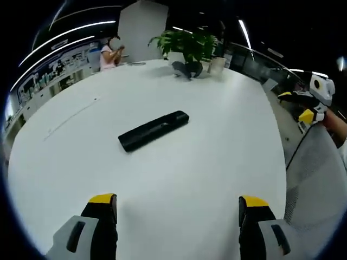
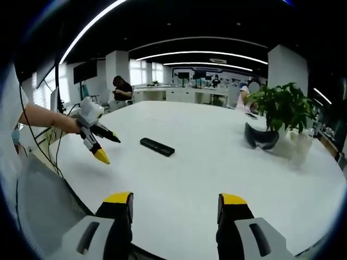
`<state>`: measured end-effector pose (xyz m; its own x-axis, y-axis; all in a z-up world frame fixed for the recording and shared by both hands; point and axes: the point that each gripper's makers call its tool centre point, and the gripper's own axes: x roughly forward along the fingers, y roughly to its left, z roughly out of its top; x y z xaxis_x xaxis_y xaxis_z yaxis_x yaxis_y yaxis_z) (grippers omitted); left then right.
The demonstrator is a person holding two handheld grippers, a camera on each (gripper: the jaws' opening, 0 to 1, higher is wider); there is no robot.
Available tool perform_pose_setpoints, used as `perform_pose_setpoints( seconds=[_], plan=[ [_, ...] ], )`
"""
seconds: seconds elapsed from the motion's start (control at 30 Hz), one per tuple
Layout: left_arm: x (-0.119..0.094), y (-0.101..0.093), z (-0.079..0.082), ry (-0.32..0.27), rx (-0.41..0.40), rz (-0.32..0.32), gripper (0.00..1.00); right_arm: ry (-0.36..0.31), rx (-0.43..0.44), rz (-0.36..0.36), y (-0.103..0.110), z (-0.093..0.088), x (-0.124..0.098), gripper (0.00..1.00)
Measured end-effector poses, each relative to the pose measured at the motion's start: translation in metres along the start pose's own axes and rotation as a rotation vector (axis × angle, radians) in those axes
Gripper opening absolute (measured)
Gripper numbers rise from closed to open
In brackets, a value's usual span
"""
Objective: Press the specified remote control buttons in sequence, fully releasing each button before pressing the next.
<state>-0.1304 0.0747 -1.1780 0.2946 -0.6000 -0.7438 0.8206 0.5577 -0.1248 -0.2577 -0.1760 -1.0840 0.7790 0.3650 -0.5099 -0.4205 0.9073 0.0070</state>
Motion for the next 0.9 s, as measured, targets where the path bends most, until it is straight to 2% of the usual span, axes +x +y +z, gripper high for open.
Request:
perform_pose_setpoints(
  seconds=[0.17,0.27,0.37,0.5,0.57,0.67,0.77,0.9],
  plan=[
    [0.014,0.014,0.008,0.074,0.075,-0.011,0.96,0.019,-0.006,0.007,0.001,-0.005,0.001,0.61],
    [0.019,0.013,0.015,0.106,0.122,-0.045,0.96,0.035,-0.013,0.019,0.003,-0.007,0.002,0.58],
    [0.025,0.018,0.031,0.13,0.215,-0.056,0.95,0.045,-0.013,0.029,0.005,-0.008,0.003,0.55],
    [0.035,0.023,0.048,0.145,0.251,-0.069,0.92,0.064,-0.017,0.045,0.008,-0.011,0.004,0.51],
    [0.041,0.028,0.052,0.172,0.282,-0.08,0.88,0.073,-0.017,0.052,0.009,-0.012,0.004,0.5],
    [0.049,0.037,0.054,0.244,0.368,-0.078,0.83,0.085,-0.015,0.067,0.011,-0.012,0.005,0.47],
    [0.057,0.041,0.059,0.266,0.451,-0.099,0.79,0.094,-0.02,0.077,0.012,-0.014,0.005,0.44],
    [0.063,0.05,0.057,0.348,0.544,-0.128,0.63,0.115,-0.016,0.093,0.014,-0.017,0.006,0.39]
  ],
)
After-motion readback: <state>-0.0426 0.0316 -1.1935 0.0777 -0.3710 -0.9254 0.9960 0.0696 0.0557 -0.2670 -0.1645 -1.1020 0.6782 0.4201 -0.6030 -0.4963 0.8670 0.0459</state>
